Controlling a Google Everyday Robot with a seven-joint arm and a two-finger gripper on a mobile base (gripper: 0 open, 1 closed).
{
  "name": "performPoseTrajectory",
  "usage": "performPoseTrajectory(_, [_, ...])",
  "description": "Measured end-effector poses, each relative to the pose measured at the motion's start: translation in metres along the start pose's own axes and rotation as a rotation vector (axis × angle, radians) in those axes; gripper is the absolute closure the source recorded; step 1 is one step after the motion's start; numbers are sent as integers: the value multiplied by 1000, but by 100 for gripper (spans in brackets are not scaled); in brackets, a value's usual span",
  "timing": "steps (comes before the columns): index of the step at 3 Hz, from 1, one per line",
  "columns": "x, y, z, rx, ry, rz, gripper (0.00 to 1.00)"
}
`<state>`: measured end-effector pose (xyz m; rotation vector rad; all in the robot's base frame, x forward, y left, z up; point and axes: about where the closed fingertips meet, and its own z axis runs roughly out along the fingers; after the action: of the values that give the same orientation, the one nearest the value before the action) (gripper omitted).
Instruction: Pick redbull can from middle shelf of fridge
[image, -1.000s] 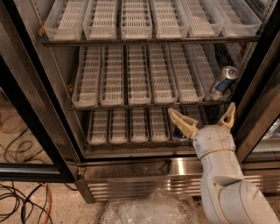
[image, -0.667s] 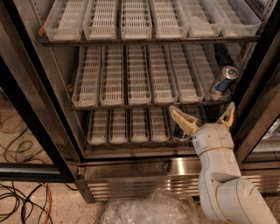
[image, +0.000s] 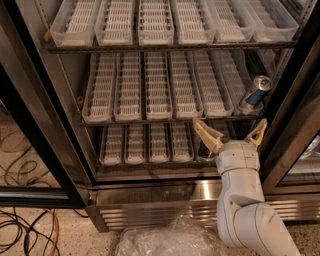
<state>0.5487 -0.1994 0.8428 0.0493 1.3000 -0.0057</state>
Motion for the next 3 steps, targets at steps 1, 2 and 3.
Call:
performPoseTrajectory(1, [13, 2, -3, 24, 28, 10, 0])
performPoseTrajectory(2, [13, 2, -3, 24, 28, 10, 0])
performPoseTrajectory(3, [9, 1, 5, 43, 7, 8, 0])
